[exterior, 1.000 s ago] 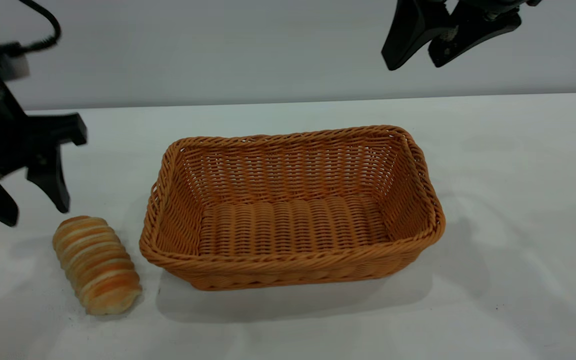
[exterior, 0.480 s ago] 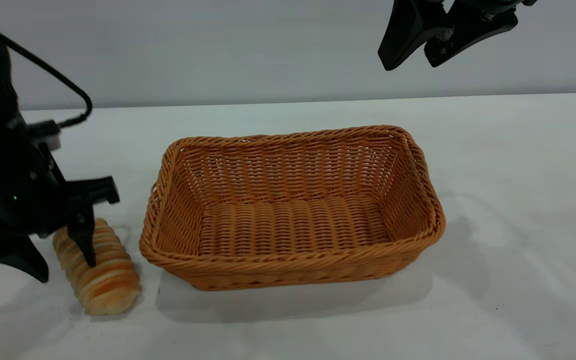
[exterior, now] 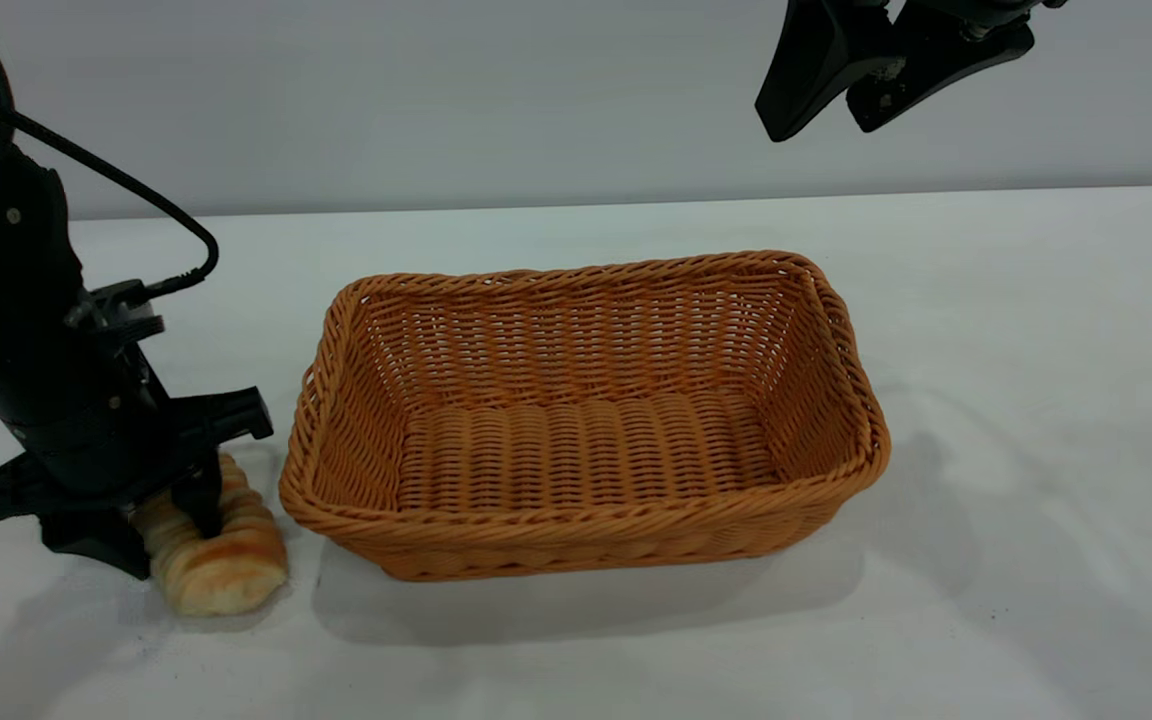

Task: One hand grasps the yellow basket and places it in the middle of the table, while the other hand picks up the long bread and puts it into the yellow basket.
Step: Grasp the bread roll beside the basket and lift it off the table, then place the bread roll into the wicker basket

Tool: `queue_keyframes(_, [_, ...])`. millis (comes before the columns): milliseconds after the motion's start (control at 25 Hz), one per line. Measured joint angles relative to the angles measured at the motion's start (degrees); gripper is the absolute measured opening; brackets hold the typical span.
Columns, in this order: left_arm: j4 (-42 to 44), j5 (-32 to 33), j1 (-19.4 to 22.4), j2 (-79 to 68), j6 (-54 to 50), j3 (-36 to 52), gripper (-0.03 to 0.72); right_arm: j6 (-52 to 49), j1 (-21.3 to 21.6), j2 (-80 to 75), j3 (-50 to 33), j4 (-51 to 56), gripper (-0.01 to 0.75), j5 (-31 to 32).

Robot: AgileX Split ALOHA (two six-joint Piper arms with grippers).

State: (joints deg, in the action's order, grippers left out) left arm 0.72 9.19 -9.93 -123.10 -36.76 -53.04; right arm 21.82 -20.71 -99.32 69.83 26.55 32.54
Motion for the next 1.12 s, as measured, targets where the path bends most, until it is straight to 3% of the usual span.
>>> queue_keyframes(160, [-0.1, -0.4, -0.2, -0.1, 0.0, -0.3, 0.163, 0.4, 0.0, 0.0, 0.0, 0.5, 0.563, 0.0])
queue_keyframes(240, [-0.1, -0.4, -0.3, -0.1, 0.3, -0.4, 0.098, 1.1, 0.0, 0.0, 0.0, 0.9, 0.563, 0.0])
queue_keyframes(520, [0.4, -0.9, 0.1, 2.5, 1.0, -0.5, 0.098, 3.0, 0.0, 0.0, 0.0, 2.6, 0.563, 0.0])
queue_keyframes(920, [1.9, -1.9, 0.1, 20.2, 1.1, -0.2, 0.097, 3.1, 0.0, 0.0, 0.0, 2.9, 0.563, 0.0])
queue_keyframes(1120, [1.9, -2.0, -4.5, 23.0, 1.1, 0.0, 0.093, 3.6, 0.0, 0.0, 0.0, 3.9, 0.563, 0.0])
